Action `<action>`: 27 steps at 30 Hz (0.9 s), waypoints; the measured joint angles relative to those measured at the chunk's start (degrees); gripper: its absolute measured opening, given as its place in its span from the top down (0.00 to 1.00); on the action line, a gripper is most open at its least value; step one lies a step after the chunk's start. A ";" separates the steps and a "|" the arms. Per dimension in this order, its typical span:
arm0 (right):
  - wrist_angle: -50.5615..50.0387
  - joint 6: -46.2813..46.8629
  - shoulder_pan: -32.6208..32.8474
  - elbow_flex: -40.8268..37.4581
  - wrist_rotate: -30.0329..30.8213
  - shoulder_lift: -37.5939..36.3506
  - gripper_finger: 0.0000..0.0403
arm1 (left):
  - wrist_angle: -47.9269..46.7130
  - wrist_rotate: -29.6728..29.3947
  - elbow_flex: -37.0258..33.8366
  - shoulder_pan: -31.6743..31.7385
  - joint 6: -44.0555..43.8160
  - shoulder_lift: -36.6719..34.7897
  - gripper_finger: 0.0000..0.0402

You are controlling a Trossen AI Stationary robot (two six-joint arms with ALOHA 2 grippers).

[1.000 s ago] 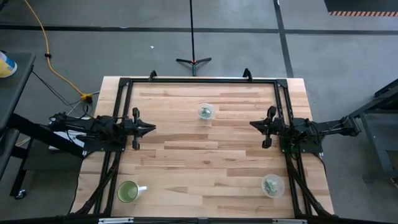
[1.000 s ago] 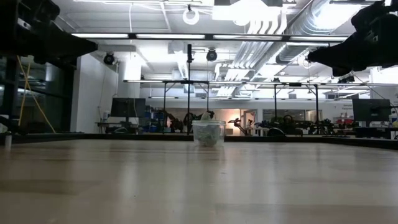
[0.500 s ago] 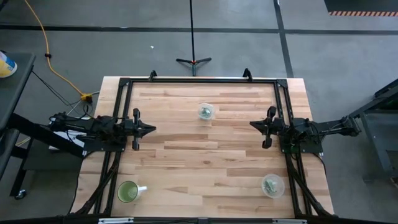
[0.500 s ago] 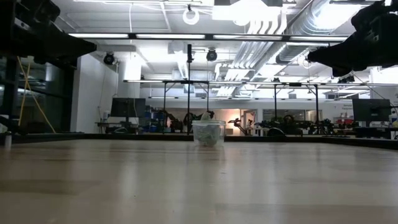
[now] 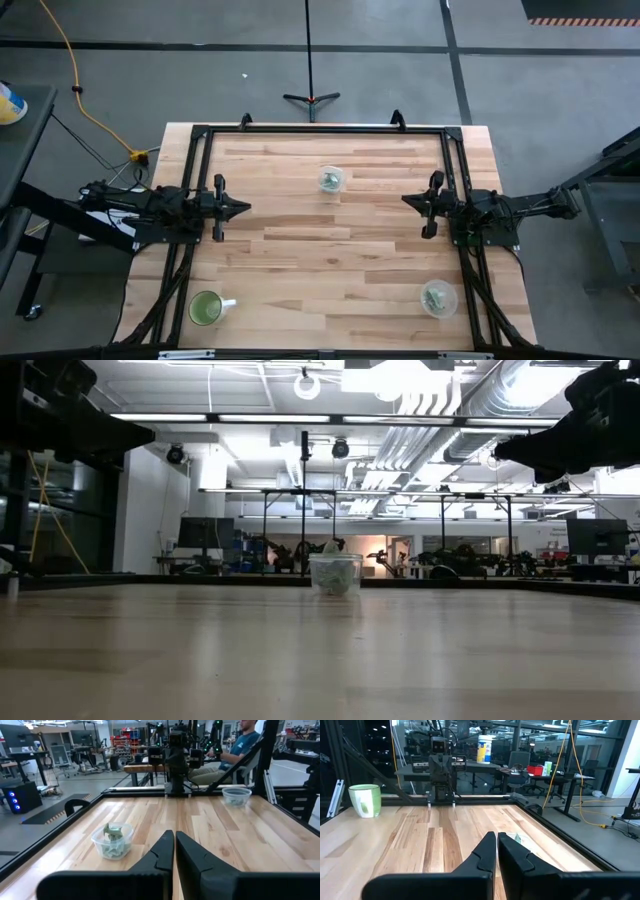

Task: Pick and place items into bin
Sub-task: Return to Home Position

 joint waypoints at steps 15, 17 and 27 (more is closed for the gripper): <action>0.02 0.00 0.00 0.00 -0.02 0.00 0.98 | 0.00 -0.02 0.02 0.00 -0.02 0.00 0.87; 0.02 0.00 0.00 0.00 -0.02 0.00 0.98 | 0.00 0.00 0.02 0.00 -0.02 0.00 0.87; 0.02 0.00 0.00 0.00 -0.02 0.00 0.99 | 0.00 -0.02 0.02 0.00 -0.02 0.00 0.87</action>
